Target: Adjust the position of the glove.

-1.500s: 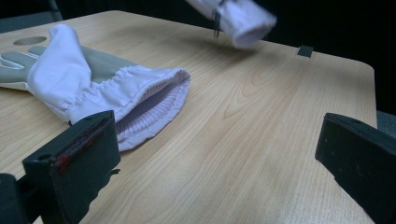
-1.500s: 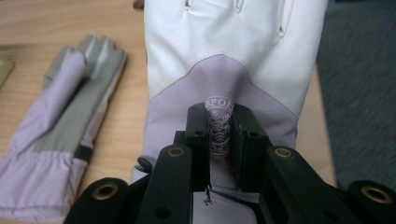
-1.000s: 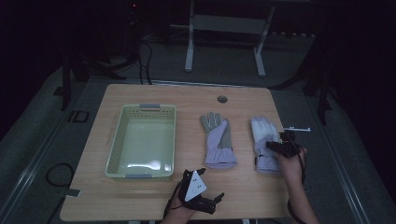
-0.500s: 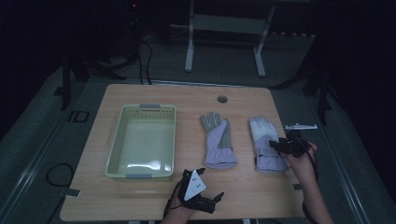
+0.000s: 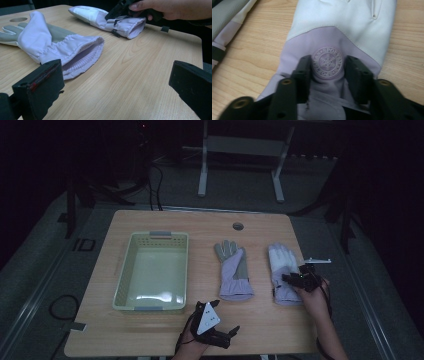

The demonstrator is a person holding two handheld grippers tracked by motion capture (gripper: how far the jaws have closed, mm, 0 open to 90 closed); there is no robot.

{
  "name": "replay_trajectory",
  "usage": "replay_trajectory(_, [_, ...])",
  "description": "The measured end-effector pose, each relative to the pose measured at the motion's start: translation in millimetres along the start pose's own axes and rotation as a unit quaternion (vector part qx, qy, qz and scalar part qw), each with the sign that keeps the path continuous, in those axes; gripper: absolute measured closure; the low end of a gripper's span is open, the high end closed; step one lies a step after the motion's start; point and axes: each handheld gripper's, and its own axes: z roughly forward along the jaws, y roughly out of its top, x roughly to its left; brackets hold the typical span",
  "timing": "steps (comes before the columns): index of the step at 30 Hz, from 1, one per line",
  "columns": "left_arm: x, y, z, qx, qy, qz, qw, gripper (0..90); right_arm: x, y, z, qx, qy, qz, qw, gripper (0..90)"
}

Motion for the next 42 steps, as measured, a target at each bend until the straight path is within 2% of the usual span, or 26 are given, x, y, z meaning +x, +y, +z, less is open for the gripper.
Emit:
replay_trajectory(5, [-0.3, 0.1, 0.0, 0.001, 0.001, 0.002, 1.0000, 0.0, 5.2, 1.3, 0.3, 0.003, -0.004, -0.010, 0.9999, 71.6])
replay_trajectory(7, [-0.1, 0.0, 0.0, 0.001, 0.001, 0.000, 1.0000, 0.0, 4.9, 0.5, -1.0, -0.002, -0.001, -0.007, 1.0000, 74.8])
replay_trajectory(10, [0.1, 0.1, 0.0, 0.001, 0.000, 0.000, 1.0000, 0.0, 0.6, 1.0, -7.8, -0.004, 0.017, 0.010, 0.9998, 78.2])
replay_trajectory(12, [0.1, 0.1, 0.0, 0.001, 0.000, 0.000, 1.0000, 0.0, -2.6, 2.5, -14.8, -0.011, 0.027, 0.023, 0.9993, 79.4])
replay_trajectory(18, [0.0, 0.0, -0.2, 0.000, -0.002, 0.003, 1.0000, 0.0, 4.4, 17.2, -43.7, -0.036, 0.015, 0.015, 0.9991, 80.2])
replay_trajectory(20, [-0.3, 0.1, -0.4, 0.001, -0.003, 0.005, 1.0000, 0.0, 13.7, 30.5, -59.2, -0.050, 0.009, 0.002, 0.9987, 80.3])
replay_trajectory(21, [-0.5, 0.1, -0.4, 0.001, -0.003, 0.006, 1.0000, 0.0, 13.7, 30.5, -59.2, -0.050, 0.009, 0.002, 0.9987, 80.3])
replay_trajectory(26, [-0.6, 0.1, -0.2, 0.000, -0.002, 0.003, 1.0000, 0.0, 31.2, 51.7, -80.5, -0.067, 0.011, -0.008, 0.9977, 80.4])
replay_trajectory(31, [-1.1, 0.0, -0.4, -0.001, -0.003, 0.007, 1.0000, 0.0, 55.1, 72.2, -96.1, -0.083, 0.008, -0.013, 0.9965, 80.4])
replay_trajectory(33, [-0.9, 0.0, -0.4, -0.001, -0.003, 0.006, 1.0000, 0.0, 67.6, 79.3, -98.2, -0.082, 0.007, -0.022, 0.9964, 80.3])
replay_trajectory(34, [-1.0, 0.0, -0.4, -0.001, -0.003, 0.006, 1.0000, 0.0, 80.3, 85.3, -98.6, -0.083, 0.010, -0.028, 0.9961, 80.4])
replay_trajectory(35, [-1.1, 0.0, -0.4, -0.001, -0.003, 0.006, 1.0000, 0.0, 80.3, 85.3, -98.6, -0.083, 0.010, -0.028, 0.9961, 80.4])
replay_trajectory(37, [-1.4, -0.1, -0.4, -0.001, -0.004, 0.007, 1.0000, 0.0, 92.2, 89.1, -97.3, -0.083, 0.011, -0.031, 0.9960, 80.4])
replay_trajectory(42, [-1.5, -0.2, -0.8, -0.002, -0.004, 0.007, 1.0000, 0.0, 130.3, 97.9, -84.8, -0.086, 0.024, -0.035, 0.9954, 80.3])
